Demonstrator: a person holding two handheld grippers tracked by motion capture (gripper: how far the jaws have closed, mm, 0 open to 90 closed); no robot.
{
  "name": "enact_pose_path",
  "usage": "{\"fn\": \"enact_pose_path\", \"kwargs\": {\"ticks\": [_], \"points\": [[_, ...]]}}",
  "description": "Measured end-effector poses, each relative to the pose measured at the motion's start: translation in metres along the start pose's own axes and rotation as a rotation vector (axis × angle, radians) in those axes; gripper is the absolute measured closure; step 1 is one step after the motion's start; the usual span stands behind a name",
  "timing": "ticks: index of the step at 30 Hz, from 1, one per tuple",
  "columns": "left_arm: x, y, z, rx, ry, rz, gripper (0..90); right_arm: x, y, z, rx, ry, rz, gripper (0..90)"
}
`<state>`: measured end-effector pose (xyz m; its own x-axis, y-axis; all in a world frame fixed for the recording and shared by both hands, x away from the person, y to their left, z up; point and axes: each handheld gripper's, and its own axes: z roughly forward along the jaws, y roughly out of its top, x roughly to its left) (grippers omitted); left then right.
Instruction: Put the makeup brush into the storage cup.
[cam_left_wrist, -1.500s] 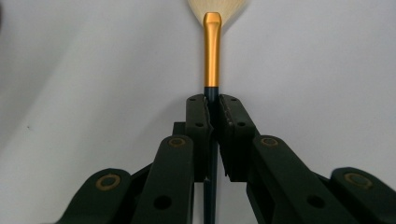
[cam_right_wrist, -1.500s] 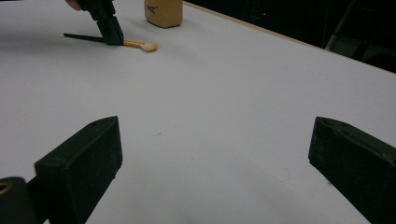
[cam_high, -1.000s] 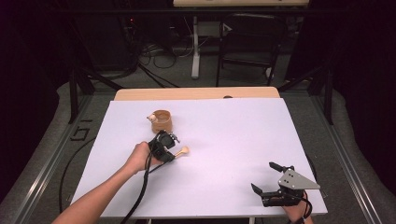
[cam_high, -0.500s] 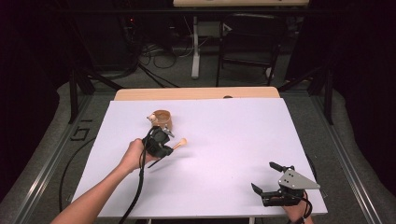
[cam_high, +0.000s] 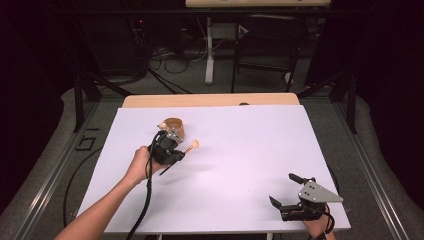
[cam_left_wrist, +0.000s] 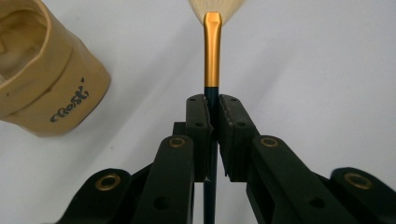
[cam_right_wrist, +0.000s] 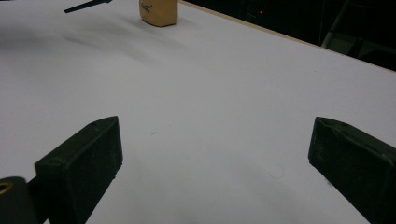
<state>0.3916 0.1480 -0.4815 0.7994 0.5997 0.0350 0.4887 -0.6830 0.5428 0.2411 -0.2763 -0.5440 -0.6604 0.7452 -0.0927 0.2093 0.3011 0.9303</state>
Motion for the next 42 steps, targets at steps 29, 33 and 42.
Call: {"fn": "enact_pose_path", "kwargs": {"ticks": [29,33,42], "points": [[0.004,-0.004,-0.014,-0.219,0.040,-0.058,83.2,0.002,0.002,0.003,0.001,-0.003,0.003,2.3],[0.005,-0.004,-0.013,-0.256,0.043,-0.065,83.2,0.000,0.002,0.003,0.004,-0.003,0.007,2.1],[0.007,-0.005,-0.014,-0.319,0.051,-0.075,83.2,0.000,0.002,0.002,-0.013,0.000,0.017,0.0]]}}
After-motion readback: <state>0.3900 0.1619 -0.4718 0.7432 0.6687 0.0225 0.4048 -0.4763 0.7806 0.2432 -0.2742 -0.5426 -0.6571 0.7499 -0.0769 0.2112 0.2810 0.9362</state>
